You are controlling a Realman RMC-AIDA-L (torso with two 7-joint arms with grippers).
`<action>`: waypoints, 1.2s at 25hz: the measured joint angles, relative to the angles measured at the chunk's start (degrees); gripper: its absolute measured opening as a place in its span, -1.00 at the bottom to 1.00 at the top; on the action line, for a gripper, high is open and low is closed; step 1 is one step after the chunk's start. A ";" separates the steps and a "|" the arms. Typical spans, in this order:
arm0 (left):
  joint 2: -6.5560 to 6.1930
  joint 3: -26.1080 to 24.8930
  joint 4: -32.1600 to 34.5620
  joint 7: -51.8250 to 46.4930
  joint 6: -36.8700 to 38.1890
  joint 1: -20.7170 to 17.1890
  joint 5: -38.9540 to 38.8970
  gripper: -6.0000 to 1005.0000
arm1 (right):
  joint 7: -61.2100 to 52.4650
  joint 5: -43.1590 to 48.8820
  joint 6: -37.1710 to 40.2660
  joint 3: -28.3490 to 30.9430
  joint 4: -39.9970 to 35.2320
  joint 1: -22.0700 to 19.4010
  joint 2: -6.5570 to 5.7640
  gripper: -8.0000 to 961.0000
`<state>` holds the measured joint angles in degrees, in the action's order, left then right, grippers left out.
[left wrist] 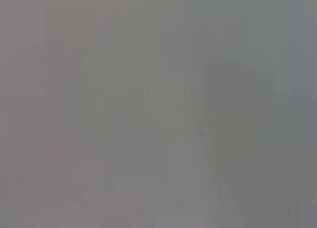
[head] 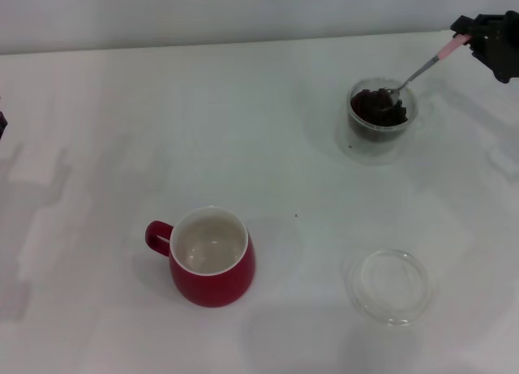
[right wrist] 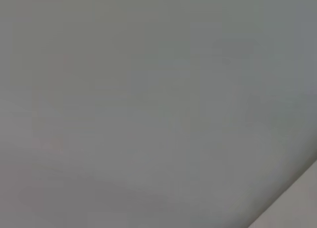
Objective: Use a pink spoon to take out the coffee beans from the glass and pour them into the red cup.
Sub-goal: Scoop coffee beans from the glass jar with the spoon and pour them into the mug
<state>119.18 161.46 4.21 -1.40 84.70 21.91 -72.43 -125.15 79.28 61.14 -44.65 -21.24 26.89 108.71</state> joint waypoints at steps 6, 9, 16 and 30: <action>0.10 0.02 0.01 2.62 -1.32 -0.22 0.02 0.42 | 0.45 0.18 3.95 -0.45 -0.55 0.21 1.42 -0.54; 0.18 0.04 0.09 3.01 -2.11 -0.28 0.02 0.42 | 0.44 0.48 5.65 -0.94 -1.70 0.29 2.30 -0.54; 0.09 0.04 0.03 2.24 -3.93 -1.41 -1.36 0.42 | 0.11 0.57 8.44 -4.73 -4.18 0.26 4.36 -0.54; 0.41 0.00 0.69 2.19 -5.65 -3.54 -2.19 0.42 | -0.79 0.04 12.11 -14.98 -6.45 0.72 6.67 -0.53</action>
<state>119.60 161.46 4.90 0.79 79.05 18.37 -74.62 -125.94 79.32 73.25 -59.62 -27.69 27.61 115.38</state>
